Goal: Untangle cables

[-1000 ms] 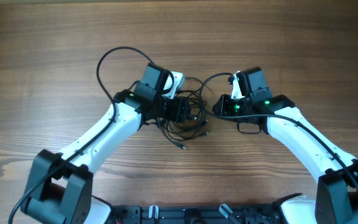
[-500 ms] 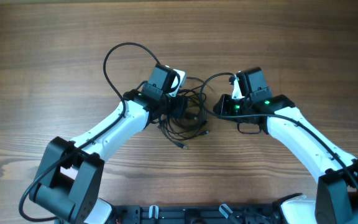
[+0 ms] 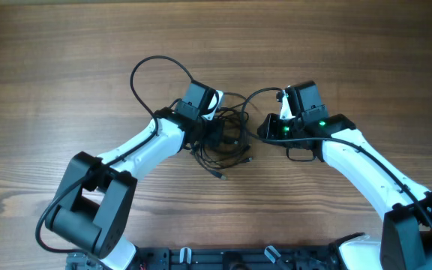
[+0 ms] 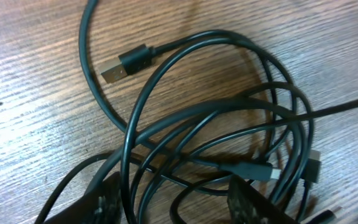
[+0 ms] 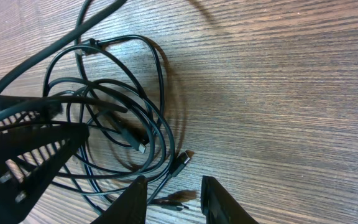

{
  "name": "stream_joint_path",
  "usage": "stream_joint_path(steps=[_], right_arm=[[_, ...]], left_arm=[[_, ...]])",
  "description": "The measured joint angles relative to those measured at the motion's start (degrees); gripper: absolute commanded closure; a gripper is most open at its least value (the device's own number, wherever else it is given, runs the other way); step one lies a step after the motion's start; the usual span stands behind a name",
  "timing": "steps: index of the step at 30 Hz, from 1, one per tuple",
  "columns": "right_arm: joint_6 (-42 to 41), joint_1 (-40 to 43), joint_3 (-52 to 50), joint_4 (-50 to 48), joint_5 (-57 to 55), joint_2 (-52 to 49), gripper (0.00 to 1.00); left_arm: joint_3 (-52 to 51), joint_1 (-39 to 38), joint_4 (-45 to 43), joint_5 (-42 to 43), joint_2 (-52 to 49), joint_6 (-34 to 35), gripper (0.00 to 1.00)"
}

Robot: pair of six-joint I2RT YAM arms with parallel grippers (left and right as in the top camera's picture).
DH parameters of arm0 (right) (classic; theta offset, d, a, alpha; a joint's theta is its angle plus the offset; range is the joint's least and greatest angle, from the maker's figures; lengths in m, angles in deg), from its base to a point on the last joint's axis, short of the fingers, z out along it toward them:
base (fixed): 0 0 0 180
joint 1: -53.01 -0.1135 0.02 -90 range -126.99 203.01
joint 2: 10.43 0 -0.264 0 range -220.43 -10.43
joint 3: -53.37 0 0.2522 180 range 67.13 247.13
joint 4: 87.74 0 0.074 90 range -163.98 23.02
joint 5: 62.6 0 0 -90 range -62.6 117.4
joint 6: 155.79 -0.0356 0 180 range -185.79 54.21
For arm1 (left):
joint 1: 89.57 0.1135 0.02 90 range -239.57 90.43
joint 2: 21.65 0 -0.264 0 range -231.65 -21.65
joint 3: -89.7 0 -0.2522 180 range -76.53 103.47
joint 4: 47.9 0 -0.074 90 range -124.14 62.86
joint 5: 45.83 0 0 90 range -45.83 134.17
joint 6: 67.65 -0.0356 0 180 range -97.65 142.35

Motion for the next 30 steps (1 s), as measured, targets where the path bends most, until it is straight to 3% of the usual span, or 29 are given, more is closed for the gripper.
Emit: stream_joint_path(steps=[1,3,12,20,30], right_arm=[[0.02,0.00,0.00,0.00,-0.02,0.00,0.69],[0.00,0.00,0.00,0.00,-0.02,0.00,0.68],[0.07,0.00,0.00,0.15,-0.66,0.00,0.62],[3.23,0.00,0.00,-6.10,4.50,0.00,0.56],[4.74,0.00,0.00,-16.17,19.69,0.00,0.66]], left_arm=[[0.00,0.00,-0.02,0.00,-0.13,0.22,0.82],[0.00,0.00,-0.09,-0.04,-0.22,0.24,0.96],[0.28,0.09,1.53,0.79,3.02,0.24,0.96],[2.71,4.83,1.92,13.53,18.62,3.08,0.96],[3.06,8.35,1.97,26.01,25.83,4.87,0.96]])
